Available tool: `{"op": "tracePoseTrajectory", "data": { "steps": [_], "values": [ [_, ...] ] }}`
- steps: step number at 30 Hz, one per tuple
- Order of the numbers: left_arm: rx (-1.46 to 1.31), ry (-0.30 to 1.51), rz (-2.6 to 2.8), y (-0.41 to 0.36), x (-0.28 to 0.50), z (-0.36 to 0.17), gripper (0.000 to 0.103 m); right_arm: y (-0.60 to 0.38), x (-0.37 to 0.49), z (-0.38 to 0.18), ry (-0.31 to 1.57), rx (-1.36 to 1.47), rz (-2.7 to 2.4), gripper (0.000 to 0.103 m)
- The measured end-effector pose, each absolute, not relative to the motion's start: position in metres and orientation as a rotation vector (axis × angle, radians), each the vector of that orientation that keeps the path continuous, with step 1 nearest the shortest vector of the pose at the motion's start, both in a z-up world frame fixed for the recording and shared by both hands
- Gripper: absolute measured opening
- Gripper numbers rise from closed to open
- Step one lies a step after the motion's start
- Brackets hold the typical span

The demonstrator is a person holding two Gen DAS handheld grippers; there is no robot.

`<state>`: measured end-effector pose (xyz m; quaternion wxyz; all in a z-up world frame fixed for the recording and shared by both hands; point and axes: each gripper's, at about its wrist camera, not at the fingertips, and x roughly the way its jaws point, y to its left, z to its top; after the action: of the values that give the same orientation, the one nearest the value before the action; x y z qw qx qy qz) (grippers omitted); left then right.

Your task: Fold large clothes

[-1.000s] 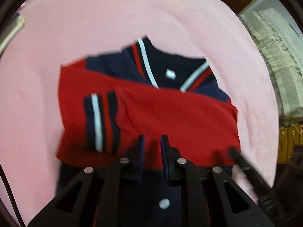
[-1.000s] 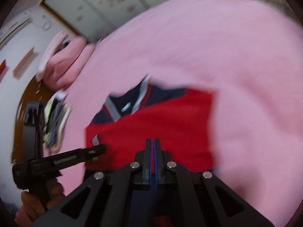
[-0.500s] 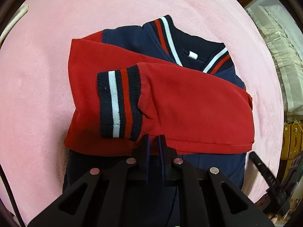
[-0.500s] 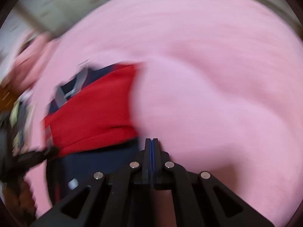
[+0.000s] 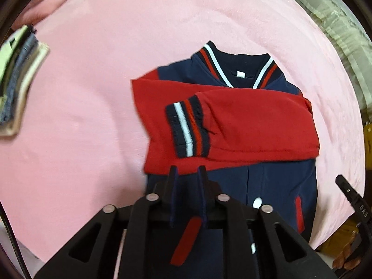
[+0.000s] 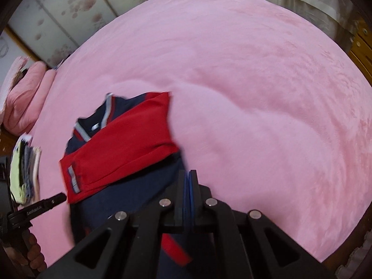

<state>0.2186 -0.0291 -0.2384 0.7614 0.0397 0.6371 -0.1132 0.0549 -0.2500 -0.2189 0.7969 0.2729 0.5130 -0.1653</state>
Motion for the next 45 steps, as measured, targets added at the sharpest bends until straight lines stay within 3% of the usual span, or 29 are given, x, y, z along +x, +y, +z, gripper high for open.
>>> {"op": "tracePoseTrajectory", "data": {
  "steps": [2, 5, 7, 8, 11, 12, 15, 31, 45],
  "values": [
    [0.095, 1.363, -0.244, -0.026, 0.210, -0.226, 0.047, -0.234, 0.056, -0.210, 1.100, 0.575, -0.316, 0.002],
    [0.103, 1.319, -0.241, -0.021, 0.198, -0.209, 0.063, -0.214, 0.061, -0.195, 1.099, 0.547, -0.261, 0.004],
    [0.115, 1.318, -0.239, -0.022, 0.193, -0.206, 0.071, -0.201, 0.065, -0.191, 1.112, 0.511, -0.231, 0.013],
    [0.119, 1.324, -0.242, -0.015, 0.188, -0.200, 0.079, -0.195, 0.066, -0.187, 1.121, 0.491, -0.213, 0.025],
    [0.122, 1.322, -0.252, -0.008, 0.175, -0.190, 0.084, -0.182, 0.066, -0.180, 1.117, 0.443, -0.193, 0.070],
    [0.128, 1.311, -0.235, -0.008, 0.171, -0.188, 0.084, -0.177, 0.065, -0.177, 1.103, 0.409, -0.205, 0.075],
    [0.142, 1.291, -0.197, 0.004, 0.156, -0.175, 0.091, -0.164, 0.062, -0.172, 1.092, 0.338, -0.172, 0.075],
    [0.117, 1.224, -0.127, 0.007, 0.082, -0.124, 0.094, -0.160, 0.004, -0.122, 1.049, 0.339, -0.067, 0.075],
    [0.099, 1.257, -0.087, 0.028, 0.027, -0.143, 0.094, -0.177, -0.062, -0.146, 1.099, 0.306, -0.066, 0.075]
  ]
}}
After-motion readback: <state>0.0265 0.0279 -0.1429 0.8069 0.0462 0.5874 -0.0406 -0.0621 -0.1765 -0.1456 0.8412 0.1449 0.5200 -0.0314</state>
